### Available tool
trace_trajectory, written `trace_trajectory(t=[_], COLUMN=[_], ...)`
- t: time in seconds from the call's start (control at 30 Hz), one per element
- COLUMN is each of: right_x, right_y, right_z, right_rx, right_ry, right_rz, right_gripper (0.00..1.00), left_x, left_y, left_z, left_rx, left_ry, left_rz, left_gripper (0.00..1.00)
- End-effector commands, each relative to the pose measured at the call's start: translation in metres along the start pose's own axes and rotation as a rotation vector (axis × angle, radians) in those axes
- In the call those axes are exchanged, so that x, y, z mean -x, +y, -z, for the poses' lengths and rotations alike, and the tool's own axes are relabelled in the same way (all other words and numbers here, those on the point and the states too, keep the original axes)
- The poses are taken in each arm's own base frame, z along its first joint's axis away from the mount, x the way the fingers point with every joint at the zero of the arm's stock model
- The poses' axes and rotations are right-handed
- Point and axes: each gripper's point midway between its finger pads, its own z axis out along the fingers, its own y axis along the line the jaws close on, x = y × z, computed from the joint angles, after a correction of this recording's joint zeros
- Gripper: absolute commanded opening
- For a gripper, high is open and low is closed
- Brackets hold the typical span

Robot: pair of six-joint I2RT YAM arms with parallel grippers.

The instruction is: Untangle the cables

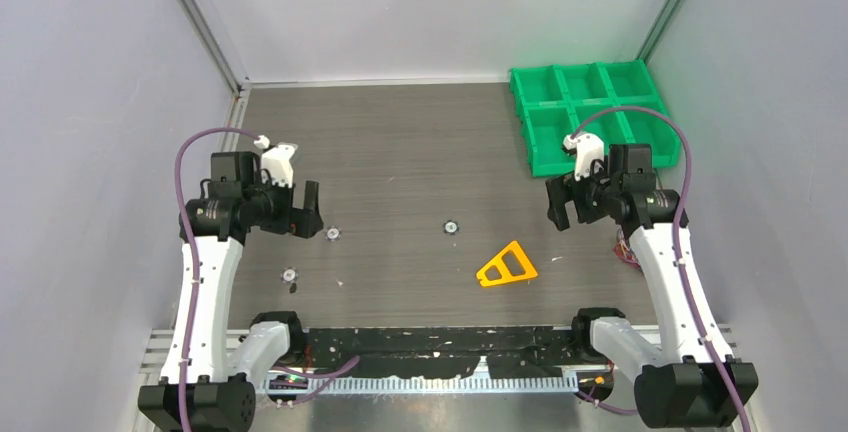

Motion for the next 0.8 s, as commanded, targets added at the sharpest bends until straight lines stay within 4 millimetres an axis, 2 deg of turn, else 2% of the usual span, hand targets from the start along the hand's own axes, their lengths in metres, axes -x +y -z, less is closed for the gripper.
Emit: trace_trajectory(t=[0.0,0.1,0.17,0.2,0.3,0.43,0.53,0.63,0.77], right_x=[0.01,0.004,-0.012,-0.018,-0.046,-0.083,-0.101,-0.113,-0.142], right_y=[-0.009,-0.028,-0.047,-0.063,-0.096,-0.131,-0.138,-0.144,-0.149], right_z=[0.01,0.016,0.024,0.026,0.034,0.027,0.013,-0.006,-0.023], right_rx=[-0.008,-0.009,-0.014,-0.036,-0.079,-0.128,-0.114,-0.096,-0.08], right_ry=[0.035,0.125,0.221,0.253,0.38,0.512,0.558,0.59,0.67], right_rz=[0.046,0.099,0.096,0.068,0.111,0.117,0.102,0.08,0.085], right_gripper=[0.95,0.95,0.95,0.95,0.95,0.95,0.95,0.95,0.98], left_x=[0.021,0.035,0.042,0.046,0.058,0.075,0.084,0.084,0.076], left_y=[0.007,0.011,0.013,0.014,0.018,0.014,0.002,-0.011,-0.009], left_z=[0.012,0.022,0.027,0.03,0.033,0.039,0.044,0.044,0.037], left_rx=[0.055,0.084,0.1,0.109,0.141,0.135,0.093,0.02,0.015], left_ry=[-0.07,-0.119,-0.15,-0.16,-0.202,-0.318,-0.415,-0.428,-0.363], left_rz=[-0.04,-0.103,-0.138,-0.14,-0.134,-0.147,-0.185,-0.213,-0.165], left_gripper=[0.99,0.99,0.99,0.99,0.99,0.99,0.99,0.99,0.99])
